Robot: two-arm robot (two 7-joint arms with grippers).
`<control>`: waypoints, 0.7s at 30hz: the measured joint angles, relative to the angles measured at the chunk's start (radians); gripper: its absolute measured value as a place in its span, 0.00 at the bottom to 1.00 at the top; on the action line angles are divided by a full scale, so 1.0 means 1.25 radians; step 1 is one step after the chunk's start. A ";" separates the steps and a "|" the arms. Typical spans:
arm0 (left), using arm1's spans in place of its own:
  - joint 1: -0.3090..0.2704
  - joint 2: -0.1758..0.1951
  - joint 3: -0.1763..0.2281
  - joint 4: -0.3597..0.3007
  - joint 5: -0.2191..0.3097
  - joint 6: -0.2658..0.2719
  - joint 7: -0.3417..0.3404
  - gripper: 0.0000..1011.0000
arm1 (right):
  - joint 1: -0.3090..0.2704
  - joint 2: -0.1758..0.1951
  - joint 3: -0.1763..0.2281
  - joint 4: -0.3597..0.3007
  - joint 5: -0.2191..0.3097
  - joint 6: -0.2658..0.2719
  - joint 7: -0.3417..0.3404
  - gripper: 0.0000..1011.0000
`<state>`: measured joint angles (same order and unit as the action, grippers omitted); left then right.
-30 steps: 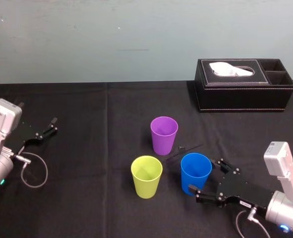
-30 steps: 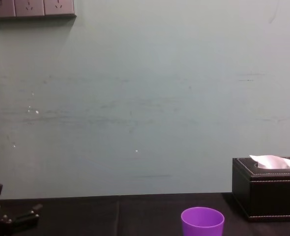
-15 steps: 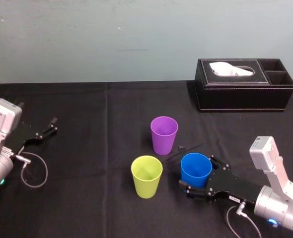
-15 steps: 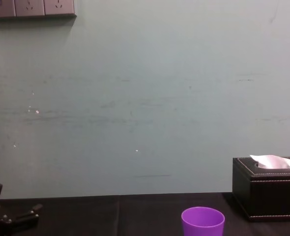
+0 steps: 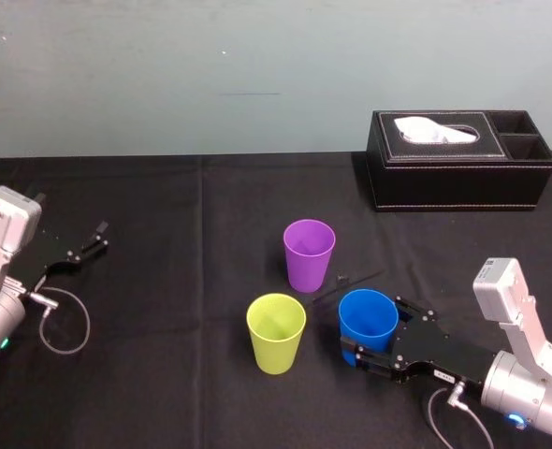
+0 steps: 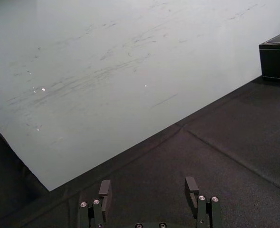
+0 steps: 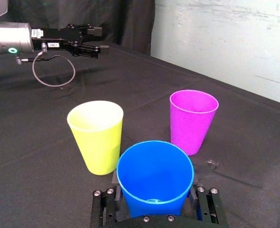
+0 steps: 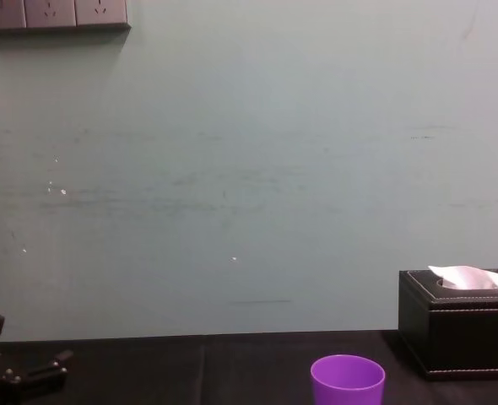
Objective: Stack the three plastic cups sequentially using one hand.
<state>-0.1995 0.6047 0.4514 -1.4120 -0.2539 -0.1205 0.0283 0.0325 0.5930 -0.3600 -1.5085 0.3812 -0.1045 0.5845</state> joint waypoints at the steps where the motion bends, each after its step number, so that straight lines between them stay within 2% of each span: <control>1: 0.000 0.000 0.000 0.000 0.000 0.000 0.000 1.00 | 0.000 0.000 0.000 0.000 0.000 0.000 0.000 0.78; 9: 0.000 0.000 0.000 0.000 0.000 0.000 0.000 1.00 | -0.001 0.001 0.001 -0.001 0.001 -0.002 0.000 0.73; 21: 0.000 0.000 0.000 0.000 0.000 0.000 0.000 1.00 | -0.002 0.001 0.002 -0.002 0.001 -0.002 0.000 0.72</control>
<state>-0.1995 0.6047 0.4514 -1.4119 -0.2539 -0.1205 0.0283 0.0302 0.5948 -0.3579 -1.5107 0.3829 -0.1076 0.5851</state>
